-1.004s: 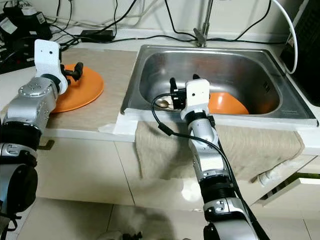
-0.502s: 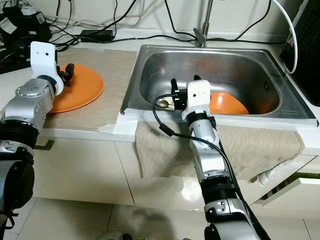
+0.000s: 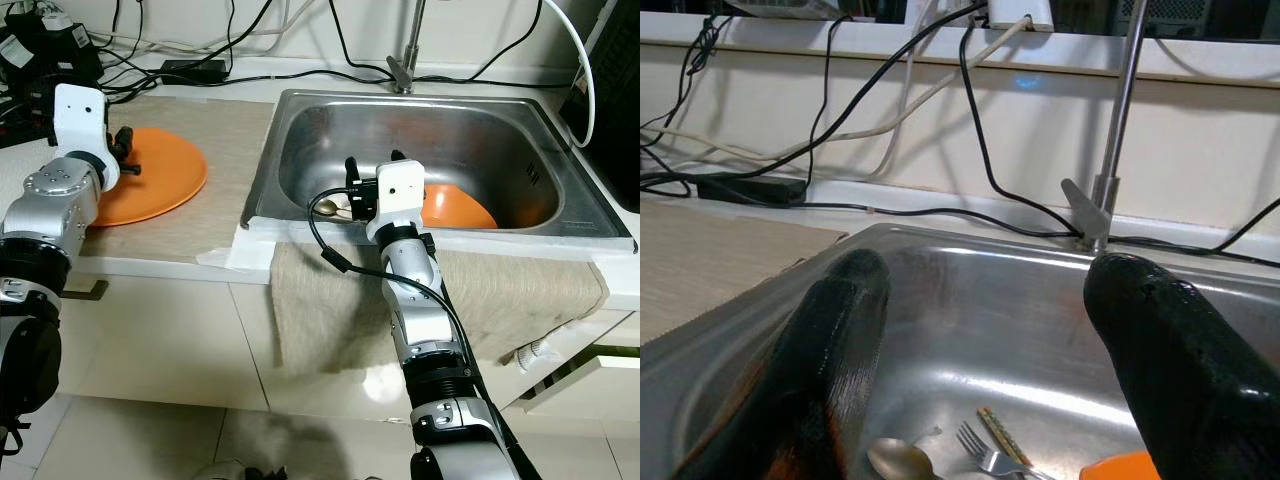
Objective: Kitchen organization
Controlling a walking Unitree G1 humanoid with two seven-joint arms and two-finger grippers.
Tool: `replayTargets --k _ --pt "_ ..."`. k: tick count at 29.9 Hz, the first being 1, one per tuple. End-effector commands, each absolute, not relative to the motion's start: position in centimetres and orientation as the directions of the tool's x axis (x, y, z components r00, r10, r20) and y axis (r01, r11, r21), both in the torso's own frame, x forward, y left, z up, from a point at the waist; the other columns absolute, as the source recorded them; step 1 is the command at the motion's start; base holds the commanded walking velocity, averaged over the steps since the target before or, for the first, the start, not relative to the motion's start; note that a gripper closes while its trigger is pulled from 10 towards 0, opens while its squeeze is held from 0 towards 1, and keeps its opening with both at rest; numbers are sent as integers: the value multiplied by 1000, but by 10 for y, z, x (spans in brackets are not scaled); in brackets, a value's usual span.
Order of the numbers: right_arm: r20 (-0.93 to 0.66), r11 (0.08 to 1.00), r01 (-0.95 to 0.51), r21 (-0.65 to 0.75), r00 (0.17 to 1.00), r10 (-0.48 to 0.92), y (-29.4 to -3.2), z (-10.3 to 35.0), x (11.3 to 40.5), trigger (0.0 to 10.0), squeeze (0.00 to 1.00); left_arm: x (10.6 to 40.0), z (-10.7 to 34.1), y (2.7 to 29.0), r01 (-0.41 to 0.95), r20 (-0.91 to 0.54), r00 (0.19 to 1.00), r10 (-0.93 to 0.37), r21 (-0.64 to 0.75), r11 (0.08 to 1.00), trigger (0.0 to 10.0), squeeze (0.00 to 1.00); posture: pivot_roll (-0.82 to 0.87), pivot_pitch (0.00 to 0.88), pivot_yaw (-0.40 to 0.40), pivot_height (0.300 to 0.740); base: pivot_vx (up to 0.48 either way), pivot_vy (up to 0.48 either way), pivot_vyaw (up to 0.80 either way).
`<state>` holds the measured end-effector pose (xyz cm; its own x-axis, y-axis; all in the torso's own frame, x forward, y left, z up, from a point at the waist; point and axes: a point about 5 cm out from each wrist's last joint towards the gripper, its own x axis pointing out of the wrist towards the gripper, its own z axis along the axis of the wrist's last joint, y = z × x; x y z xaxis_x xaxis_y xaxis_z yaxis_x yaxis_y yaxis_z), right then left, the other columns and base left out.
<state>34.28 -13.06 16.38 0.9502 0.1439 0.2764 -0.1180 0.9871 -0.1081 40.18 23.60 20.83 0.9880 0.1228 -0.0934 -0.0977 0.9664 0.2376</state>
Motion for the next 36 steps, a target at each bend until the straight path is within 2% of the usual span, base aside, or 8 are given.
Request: replayTargets --k 1,15,26,27,32,36 --pt "283 988 -108 -106 950 134 -134 167 342 10000 0 405 216 234 -90 -78 991 113 250 964 0 0 2 0 48 740 0 0 0" --pt "277 989 -97 -108 953 124 -137 165 339 10000 0 406 215 236 -69 -88 992 95 265 962 0 0 -9 0 52 740 0 0 0" --pt "270 989 -93 -112 955 120 -139 164 338 10000 0 404 216 249 -49 -122 987 108 409 911 0 0 -18 0 52 740 0 0 0" --pt "268 989 -91 -113 956 119 -140 164 338 10000 0 404 215 250 -39 -141 984 113 443 896 10000 0 -19 0 52 740 0 0 0" --pt "266 990 -88 -112 957 116 -140 164 337 10000 0 405 215 249 -31 -153 982 115 467 884 10000 0 -19 0 56 740 0 0 0" --pt "265 990 -87 -112 957 114 -140 165 337 10000 0 404 204 248 16 -230 967 114 497 867 10000 0 -20 0 59 740 0 0 0"
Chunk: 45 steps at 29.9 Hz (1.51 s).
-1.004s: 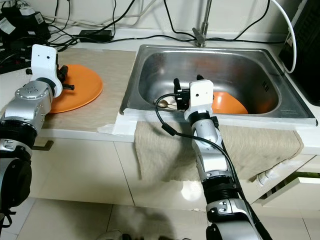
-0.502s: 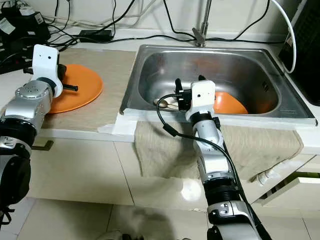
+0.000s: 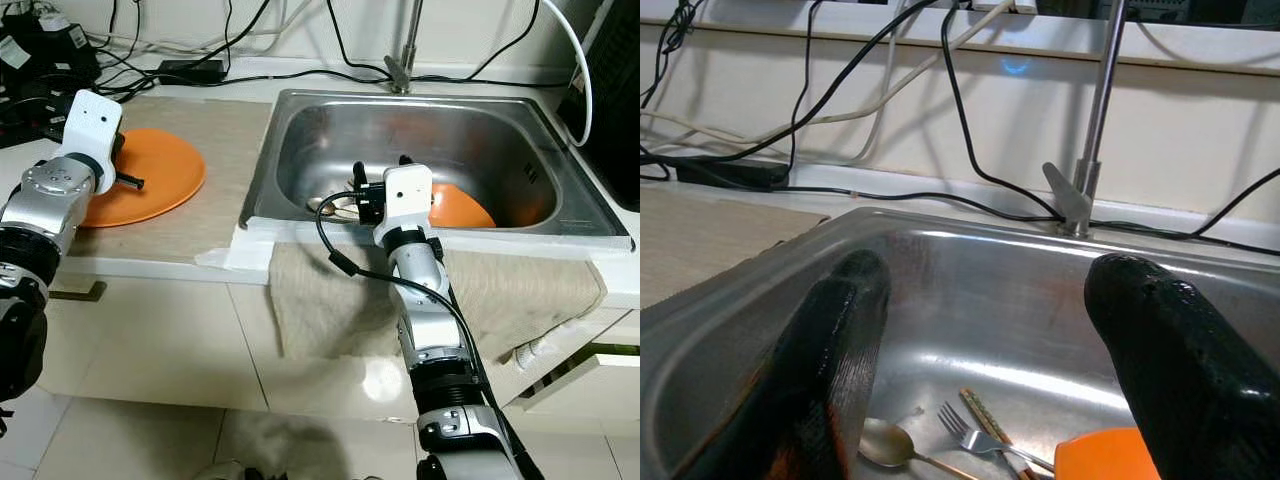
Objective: Kitchen organization
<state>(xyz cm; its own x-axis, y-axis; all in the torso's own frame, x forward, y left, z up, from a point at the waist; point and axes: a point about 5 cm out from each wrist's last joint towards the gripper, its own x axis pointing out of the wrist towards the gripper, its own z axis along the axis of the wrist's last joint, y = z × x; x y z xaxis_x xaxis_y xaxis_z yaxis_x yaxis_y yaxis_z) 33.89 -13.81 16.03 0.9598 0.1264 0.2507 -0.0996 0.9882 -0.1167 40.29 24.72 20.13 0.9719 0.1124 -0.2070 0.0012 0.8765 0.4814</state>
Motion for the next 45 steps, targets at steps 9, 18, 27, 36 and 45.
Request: replayTargets --k 9,18,27,36,45 --pt "257 990 -87 -113 960 113 -141 164 337 10000 0 402 185 238 122 -364 930 52 441 889 10000 0 -23 0 60 740 0 0 0" --pt "252 990 -83 -113 962 109 -143 164 336 10000 0 407 188 206 276 -416 898 -143 281 919 10000 0 -20 0 58 740 0 0 0" --pt "244 990 -86 -114 963 112 -142 164 337 10000 0 408 200 168 447 -433 815 -386 46 893 10000 0 -17 0 59 740 0 0 0" --pt "239 991 -76 -112 966 101 -145 163 338 10000 0 406 210 143 534 -414 747 -520 -94 840 10000 0 -19 0 64 740 0 0 0" --pt "237 991 -81 -111 966 105 -144 163 338 10000 0 415 246 170 370 -240 908 -343 75 926 10000 0 -14 0 61 740 0 0 0"
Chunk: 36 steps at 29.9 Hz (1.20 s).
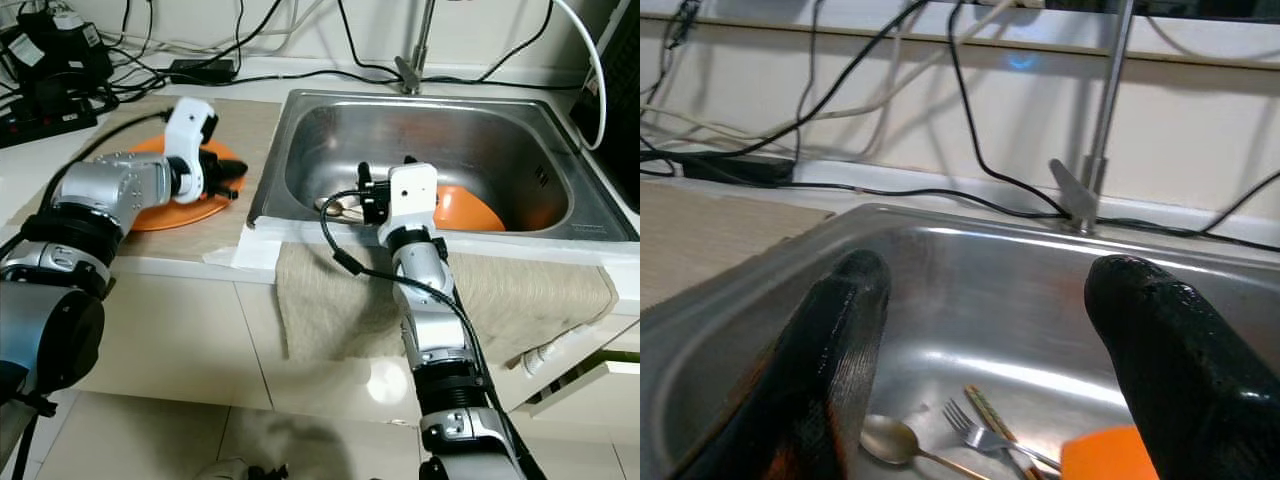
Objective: Kitchen organization
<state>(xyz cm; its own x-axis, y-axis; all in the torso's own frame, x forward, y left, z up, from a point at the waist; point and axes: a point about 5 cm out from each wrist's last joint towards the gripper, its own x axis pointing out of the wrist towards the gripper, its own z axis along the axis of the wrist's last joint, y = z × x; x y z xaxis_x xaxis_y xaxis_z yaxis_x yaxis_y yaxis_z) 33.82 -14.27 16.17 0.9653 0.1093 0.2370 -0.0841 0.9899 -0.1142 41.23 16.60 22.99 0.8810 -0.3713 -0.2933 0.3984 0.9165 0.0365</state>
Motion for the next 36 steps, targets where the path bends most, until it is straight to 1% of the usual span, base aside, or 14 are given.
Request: replayTargets --k 1,2,4,5,7,11,13,19,21,27,28,29,31,36 --pt "238 991 -82 -110 965 107 -143 164 339 10000 0 415 245 176 354 -244 915 -322 98 930 10000 0 -14 0 61 740 0 0 0" --pt "239 991 -83 -109 965 107 -143 164 339 10000 0 415 244 180 344 -246 919 -309 112 932 10000 0 -8 0 58 740 0 0 0" --pt "240 990 -86 -108 965 110 -143 164 339 10000 0 413 237 198 280 -277 936 -215 219 935 10000 0 -6 0 56 740 0 0 0" --pt "240 990 -86 -108 965 110 -143 164 339 10000 0 413 237 198 280 -277 936 -215 219 935 10000 0 -6 0 56 740 0 0 0" --pt "240 990 -88 -108 964 112 -142 165 340 10000 0 411 227 217 222 -322 939 -118 310 924 10000 0 -6 0 56 740 0 0 0" --pt "239 990 -92 -109 964 116 -142 164 340 10000 0 403 207 236 202 -414 910 -26 388 899 10000 0 -3 0 54 740 0 0 0" --pt "239 990 -95 -108 964 119 -141 164 339 10000 0 400 196 243 193 -443 896 3 396 898 10000 0 -6 0 55 740 0 0 0" --pt "239 990 -97 -107 964 120 -141 164 339 10000 0 397 184 242 209 -478 879 -5 376 903 10000 0 -10 0 54 740 0 0 0" --pt "237 989 -98 -108 964 121 -142 164 339 10000 0 397 180 236 247 -497 867 -37 364 898 10000 0 -15 0 54 740 0 0 0" --pt "234 989 -96 -109 965 119 -143 164 338 10000 0 400 181 224 304 -508 855 -100 338 891 10000 0 -18 0 54 740 0 0 0" --pt "234 989 -95 -109 965 118 -144 164 338 10000 0 401 182 216 349 -517 843 -150 312 884 10000 0 -20 0 57 740 0 0 0" --pt "234 989 -95 -109 965 118 -144 164 338 10000 0 401 182 216 349 -517 843 -150 312 884 10000 0 -20 0 57 740 0 0 0" --pt "234 990 -93 -109 965 117 -144 164 338 10000 0 402 183 205 396 -525 825 -207 277 876 10000 0 -21 0 58 740 0 0 0" --pt "230 990 -92 -110 966 115 -144 163 337 10000 0 402 182 198 426 -527 815 -241 263 866 10000 0 -19 0 59 740 0 0 0"
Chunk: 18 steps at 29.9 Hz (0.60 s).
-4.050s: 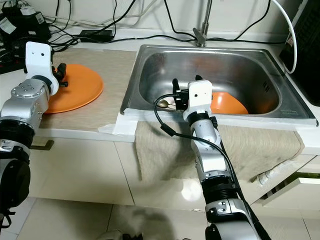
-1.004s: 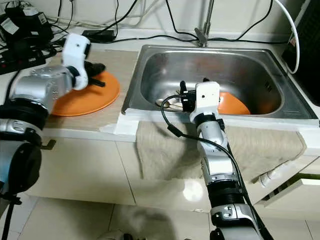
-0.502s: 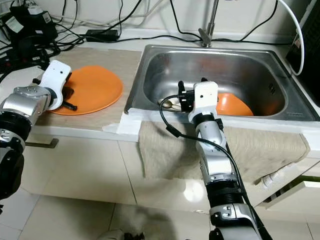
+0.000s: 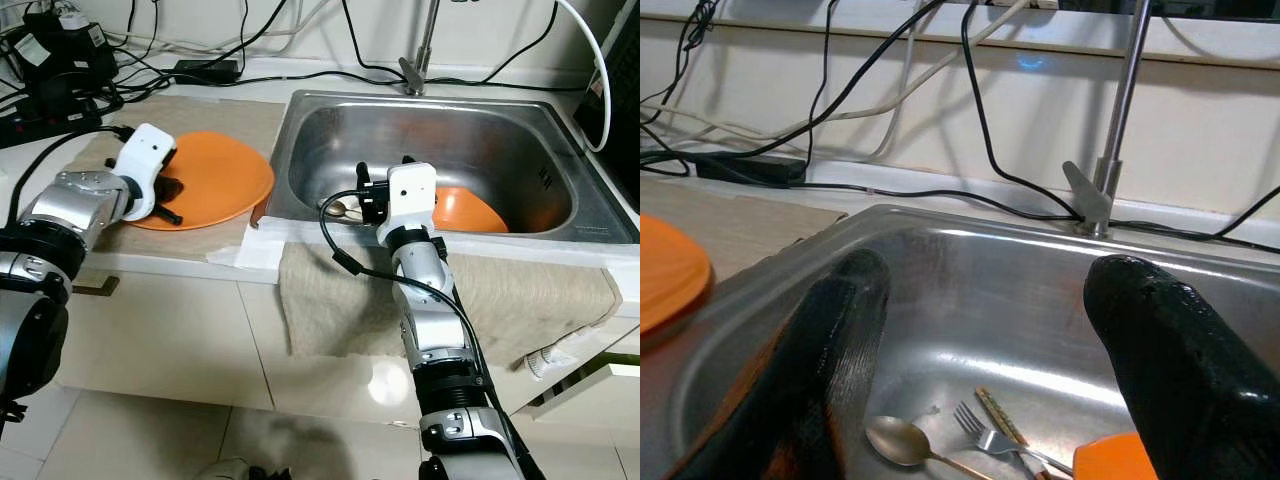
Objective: Kitchen organization
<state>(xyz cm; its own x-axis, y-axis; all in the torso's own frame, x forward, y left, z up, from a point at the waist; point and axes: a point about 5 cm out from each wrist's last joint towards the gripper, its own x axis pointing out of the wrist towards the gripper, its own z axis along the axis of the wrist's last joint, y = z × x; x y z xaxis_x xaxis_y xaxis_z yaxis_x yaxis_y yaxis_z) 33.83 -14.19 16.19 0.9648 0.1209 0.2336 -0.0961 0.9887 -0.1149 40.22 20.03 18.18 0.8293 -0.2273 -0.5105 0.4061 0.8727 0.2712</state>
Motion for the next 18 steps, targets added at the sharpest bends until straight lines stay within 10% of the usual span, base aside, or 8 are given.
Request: replayTargets --k 1,18 --pt "228 990 -92 -109 967 115 -144 162 338 10000 0 402 182 199 415 -524 820 -228 272 868 10000 0 -17 0 58 740 0 0 0" --pt "226 988 -101 -114 966 125 -144 164 339 10000 0 410 207 217 198 -356 931 -83 299 933 10000 0 -13 0 45 740 0 0 0"
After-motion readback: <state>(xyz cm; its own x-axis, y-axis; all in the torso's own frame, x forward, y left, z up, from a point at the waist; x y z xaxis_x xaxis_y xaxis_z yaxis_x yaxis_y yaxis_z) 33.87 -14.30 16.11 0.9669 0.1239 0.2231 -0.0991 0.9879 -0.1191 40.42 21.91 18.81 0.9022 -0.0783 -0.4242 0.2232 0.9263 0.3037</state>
